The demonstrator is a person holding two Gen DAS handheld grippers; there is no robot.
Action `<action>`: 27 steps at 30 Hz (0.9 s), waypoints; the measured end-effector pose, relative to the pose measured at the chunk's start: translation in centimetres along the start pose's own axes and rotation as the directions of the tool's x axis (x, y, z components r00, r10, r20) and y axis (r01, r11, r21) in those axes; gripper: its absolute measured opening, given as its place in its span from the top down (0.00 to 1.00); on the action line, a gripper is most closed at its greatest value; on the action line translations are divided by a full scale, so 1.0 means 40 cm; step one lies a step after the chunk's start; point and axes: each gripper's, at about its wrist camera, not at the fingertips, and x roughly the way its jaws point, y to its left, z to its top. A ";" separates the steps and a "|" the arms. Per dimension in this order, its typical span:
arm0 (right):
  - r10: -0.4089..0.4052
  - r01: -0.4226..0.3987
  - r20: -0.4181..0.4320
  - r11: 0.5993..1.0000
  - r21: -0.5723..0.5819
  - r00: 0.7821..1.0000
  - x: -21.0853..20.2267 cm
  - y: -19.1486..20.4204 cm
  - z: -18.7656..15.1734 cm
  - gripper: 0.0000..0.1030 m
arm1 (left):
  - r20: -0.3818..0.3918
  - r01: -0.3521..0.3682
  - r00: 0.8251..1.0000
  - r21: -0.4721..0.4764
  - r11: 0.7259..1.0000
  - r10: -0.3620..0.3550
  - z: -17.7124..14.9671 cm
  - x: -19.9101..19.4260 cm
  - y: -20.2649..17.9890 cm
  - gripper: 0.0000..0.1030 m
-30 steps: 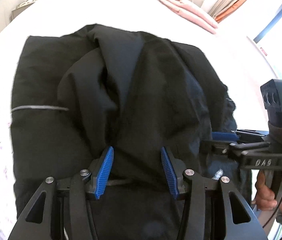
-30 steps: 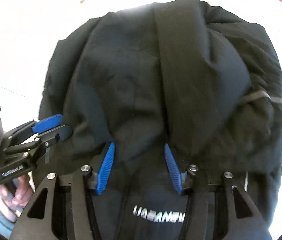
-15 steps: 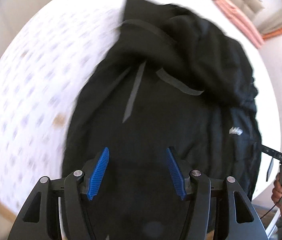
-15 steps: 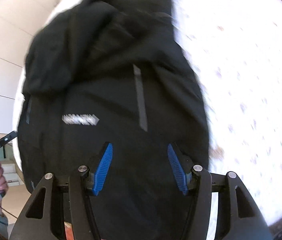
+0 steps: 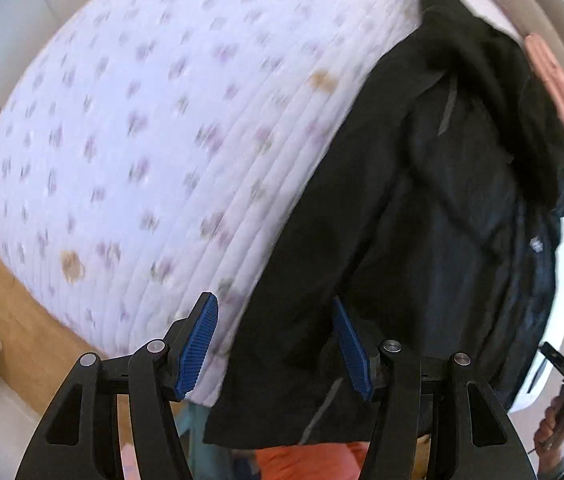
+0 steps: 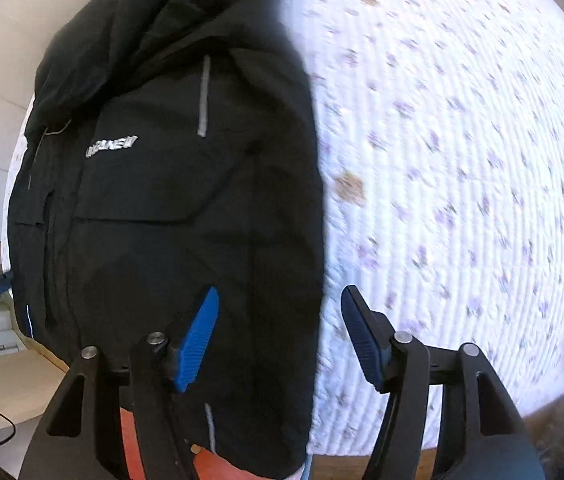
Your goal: Fold large clothes
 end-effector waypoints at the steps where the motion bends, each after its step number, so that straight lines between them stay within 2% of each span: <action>1: 0.011 -0.011 -0.007 1.000 0.017 1.000 0.000 -0.019 -0.010 0.35 | -0.007 0.002 1.000 -0.007 1.000 -0.002 -0.007 0.007 0.006 0.41; 7: 0.073 -0.071 -0.036 0.995 0.075 0.997 0.004 -0.083 -0.067 0.34 | -0.024 0.062 0.998 -0.026 0.998 -0.062 -0.041 0.029 0.048 0.41; 10: 0.104 -0.099 -0.059 0.992 0.083 0.993 0.027 -0.084 -0.098 0.34 | -0.062 0.172 0.983 -0.047 0.984 -0.175 -0.062 0.044 0.071 0.41; 13: 0.131 -0.123 -0.091 0.989 0.088 0.987 0.054 -0.073 -0.137 0.34 | -0.082 0.231 0.969 -0.048 0.972 -0.234 -0.083 0.047 0.086 0.41; 22: 0.220 -0.201 -0.141 0.970 0.137 0.965 0.086 -0.101 -0.218 0.34 | -0.114 0.220 0.968 -0.049 0.974 -0.224 -0.105 0.051 0.074 0.41; 25: 0.269 -0.253 -0.182 0.962 0.107 0.946 0.103 -0.071 -0.234 0.34 | -0.147 0.191 0.970 -0.048 0.980 -0.196 -0.102 0.059 0.057 0.40; 27: 0.263 -0.251 -0.199 0.964 0.083 0.944 0.112 -0.048 -0.241 0.31 | -0.147 0.227 0.960 -0.084 0.970 -0.237 -0.109 0.062 0.073 0.39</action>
